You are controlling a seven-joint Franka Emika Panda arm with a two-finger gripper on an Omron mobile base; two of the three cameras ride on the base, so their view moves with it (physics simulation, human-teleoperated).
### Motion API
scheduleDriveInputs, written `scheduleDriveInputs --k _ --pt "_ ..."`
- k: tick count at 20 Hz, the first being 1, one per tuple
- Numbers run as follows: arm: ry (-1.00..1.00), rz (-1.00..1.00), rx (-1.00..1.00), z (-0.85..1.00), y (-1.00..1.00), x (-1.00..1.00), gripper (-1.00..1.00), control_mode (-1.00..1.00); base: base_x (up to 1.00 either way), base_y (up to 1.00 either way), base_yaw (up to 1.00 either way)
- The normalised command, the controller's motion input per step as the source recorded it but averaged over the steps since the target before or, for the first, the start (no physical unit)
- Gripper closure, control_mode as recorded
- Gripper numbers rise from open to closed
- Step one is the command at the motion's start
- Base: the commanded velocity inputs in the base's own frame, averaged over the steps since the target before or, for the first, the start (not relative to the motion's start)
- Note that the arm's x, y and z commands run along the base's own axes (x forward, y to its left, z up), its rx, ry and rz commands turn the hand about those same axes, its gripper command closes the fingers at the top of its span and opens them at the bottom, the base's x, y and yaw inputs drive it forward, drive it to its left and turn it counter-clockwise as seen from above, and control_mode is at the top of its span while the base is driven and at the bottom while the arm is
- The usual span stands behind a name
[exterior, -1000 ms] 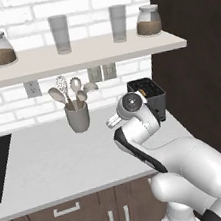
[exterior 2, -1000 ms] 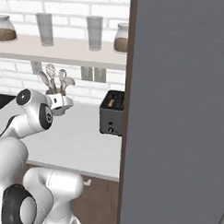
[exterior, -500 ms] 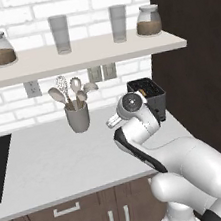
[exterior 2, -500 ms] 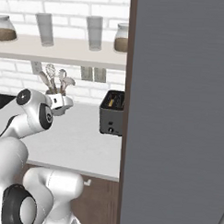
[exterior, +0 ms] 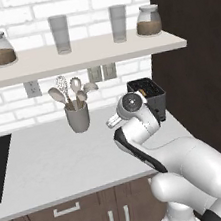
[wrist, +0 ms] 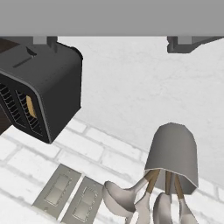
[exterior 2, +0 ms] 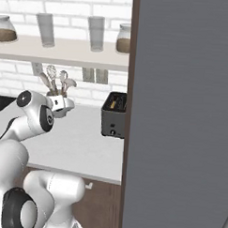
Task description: Start the toaster. Once the lever pops up, take the bread to the plate on the dining counter.
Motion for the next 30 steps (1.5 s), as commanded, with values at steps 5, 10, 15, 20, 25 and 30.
scheduleDriveInputs --k 5,10,15,20,25,30 --pt "0.0 0.0 0.0 0.0 0.0 0.0 -1.0 -1.0 0.0 0.0 0.0" --pt "0.0 0.0 0.0 0.0 0.0 0.0 -1.0 -1.0 0.0 0.0 0.0" --pt "0.0 0.0 0.0 0.0 0.0 0.0 -1.0 -1.0 0.0 0.0 0.0" --pt "0.0 0.0 0.0 0.0 0.0 0.0 -1.0 -1.0 0.0 0.0 0.0" --pt "0.0 0.0 0.0 0.0 0.0 0.0 -1.0 -1.0 0.0 0.0 0.0" --pt "0.0 0.0 0.0 0.0 0.0 0.0 -1.0 -1.0 0.0 0.0 0.0"
